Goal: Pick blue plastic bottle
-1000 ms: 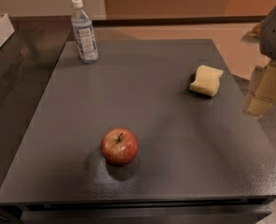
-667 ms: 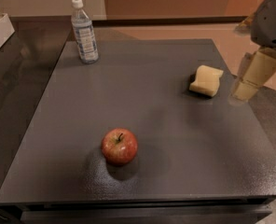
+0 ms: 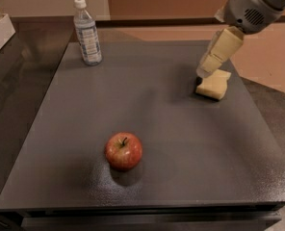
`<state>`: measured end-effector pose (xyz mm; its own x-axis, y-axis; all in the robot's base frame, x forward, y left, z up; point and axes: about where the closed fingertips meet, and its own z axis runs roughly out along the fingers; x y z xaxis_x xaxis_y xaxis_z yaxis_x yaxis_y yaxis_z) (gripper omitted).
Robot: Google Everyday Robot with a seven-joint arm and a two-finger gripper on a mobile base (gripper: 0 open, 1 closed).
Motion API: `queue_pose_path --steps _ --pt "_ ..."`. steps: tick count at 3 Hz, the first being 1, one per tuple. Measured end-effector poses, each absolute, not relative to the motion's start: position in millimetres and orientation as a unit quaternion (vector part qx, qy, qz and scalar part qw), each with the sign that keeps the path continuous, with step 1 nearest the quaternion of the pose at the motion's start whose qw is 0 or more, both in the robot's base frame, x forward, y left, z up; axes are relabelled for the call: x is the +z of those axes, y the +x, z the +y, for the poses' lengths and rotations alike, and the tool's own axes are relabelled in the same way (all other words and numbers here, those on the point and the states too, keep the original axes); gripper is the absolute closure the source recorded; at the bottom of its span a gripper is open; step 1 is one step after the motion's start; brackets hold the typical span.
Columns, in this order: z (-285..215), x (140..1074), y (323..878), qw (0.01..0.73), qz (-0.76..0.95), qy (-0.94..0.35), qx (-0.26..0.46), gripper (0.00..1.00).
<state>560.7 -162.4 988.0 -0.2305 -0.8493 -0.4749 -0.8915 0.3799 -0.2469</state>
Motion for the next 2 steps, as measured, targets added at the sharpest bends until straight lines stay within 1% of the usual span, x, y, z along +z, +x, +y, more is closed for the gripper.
queue_pose_path --steps 1,2 --pt "-137 987 599 0.303 0.785 -0.537 0.054 0.00" --pt "-87 991 644 0.347 0.784 -0.510 0.065 0.00"
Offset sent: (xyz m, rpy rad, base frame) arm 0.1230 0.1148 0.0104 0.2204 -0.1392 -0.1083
